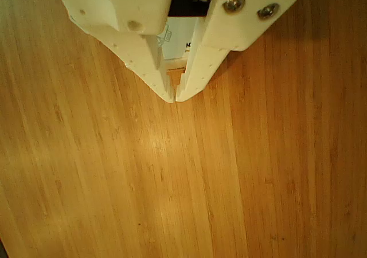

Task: Push the box on top of the target

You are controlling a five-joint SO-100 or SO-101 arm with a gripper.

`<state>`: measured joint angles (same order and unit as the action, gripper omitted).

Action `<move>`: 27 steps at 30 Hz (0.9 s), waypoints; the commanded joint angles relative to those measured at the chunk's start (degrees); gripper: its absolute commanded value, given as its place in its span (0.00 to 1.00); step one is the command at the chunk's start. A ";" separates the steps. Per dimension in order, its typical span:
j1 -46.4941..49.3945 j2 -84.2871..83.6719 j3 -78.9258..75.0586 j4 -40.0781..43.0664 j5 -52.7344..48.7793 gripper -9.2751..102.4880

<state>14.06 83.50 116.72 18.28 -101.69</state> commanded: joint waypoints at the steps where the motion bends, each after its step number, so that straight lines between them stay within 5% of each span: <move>1: 0.62 3.16 -0.35 0.44 -0.35 0.08; 27: 1.14 3.16 1.85 0.97 -1.41 0.08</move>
<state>15.12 83.50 118.48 18.90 -103.10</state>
